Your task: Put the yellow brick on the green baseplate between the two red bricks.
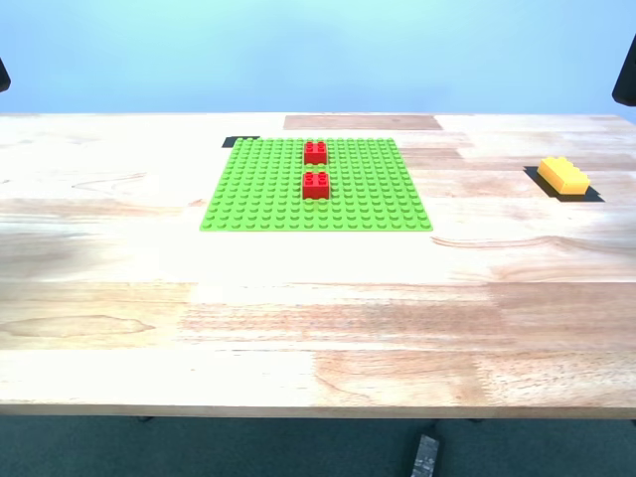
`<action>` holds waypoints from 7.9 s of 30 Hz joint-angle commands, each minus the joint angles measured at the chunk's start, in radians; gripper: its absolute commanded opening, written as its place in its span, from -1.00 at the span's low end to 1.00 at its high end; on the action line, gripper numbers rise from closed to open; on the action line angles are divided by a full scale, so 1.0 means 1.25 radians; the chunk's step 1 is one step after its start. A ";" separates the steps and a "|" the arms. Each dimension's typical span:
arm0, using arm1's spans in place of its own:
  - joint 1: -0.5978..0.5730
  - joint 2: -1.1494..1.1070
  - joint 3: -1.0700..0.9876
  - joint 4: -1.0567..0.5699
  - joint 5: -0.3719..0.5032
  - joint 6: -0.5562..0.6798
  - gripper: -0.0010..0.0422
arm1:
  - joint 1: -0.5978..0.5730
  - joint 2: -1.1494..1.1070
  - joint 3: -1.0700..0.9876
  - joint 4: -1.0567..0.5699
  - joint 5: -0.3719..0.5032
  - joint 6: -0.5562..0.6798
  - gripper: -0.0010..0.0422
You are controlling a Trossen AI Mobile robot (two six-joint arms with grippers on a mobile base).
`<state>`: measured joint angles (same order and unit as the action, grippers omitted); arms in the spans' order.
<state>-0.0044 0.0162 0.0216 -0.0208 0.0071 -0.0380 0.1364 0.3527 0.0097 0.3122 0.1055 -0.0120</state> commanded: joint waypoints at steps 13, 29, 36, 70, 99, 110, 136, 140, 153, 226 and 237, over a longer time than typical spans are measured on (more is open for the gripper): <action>0.000 0.001 0.002 0.016 0.082 0.018 -0.96 | 0.000 0.013 0.000 0.001 -0.001 0.025 -0.96; 0.000 0.279 0.369 -0.344 0.366 0.142 -0.96 | -0.002 0.237 0.354 -0.387 0.006 0.068 -0.96; 0.000 0.427 0.515 -0.543 0.425 0.256 -0.96 | -0.037 0.446 0.571 -0.631 0.001 0.042 -0.96; 0.000 0.486 0.576 -0.606 0.462 0.302 -0.96 | -0.131 1.004 0.920 -0.929 -0.184 -0.078 0.26; 0.000 0.486 0.575 -0.606 0.462 0.303 -0.96 | -0.106 1.196 0.920 -0.836 -0.162 -0.085 0.18; 0.000 0.486 0.575 -0.606 0.463 0.303 -0.96 | -0.107 1.189 0.919 -0.822 -0.138 -0.078 -0.23; 0.000 0.475 0.575 -0.606 0.462 0.302 -0.96 | -0.102 1.069 0.885 -0.797 -0.170 -0.128 -0.83; 0.000 0.475 0.575 -0.603 0.462 0.302 -0.96 | -0.080 1.022 0.911 -0.822 -0.170 -0.158 -0.83; 0.000 0.475 0.575 -0.605 0.462 0.302 -0.96 | 0.147 1.002 1.093 -0.930 -0.190 -0.340 -0.83; 0.000 0.475 0.575 -0.605 0.462 0.303 -0.96 | 0.485 1.569 1.495 -1.022 -0.127 -0.685 -0.37; 0.000 0.475 0.575 -0.606 0.462 0.303 -0.96 | 0.485 1.549 1.495 -0.993 -0.120 -0.664 0.27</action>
<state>-0.0051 0.6102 0.7395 -0.7780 0.5850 0.3401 0.7422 2.2997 1.8751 -0.9413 -0.0360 -0.8417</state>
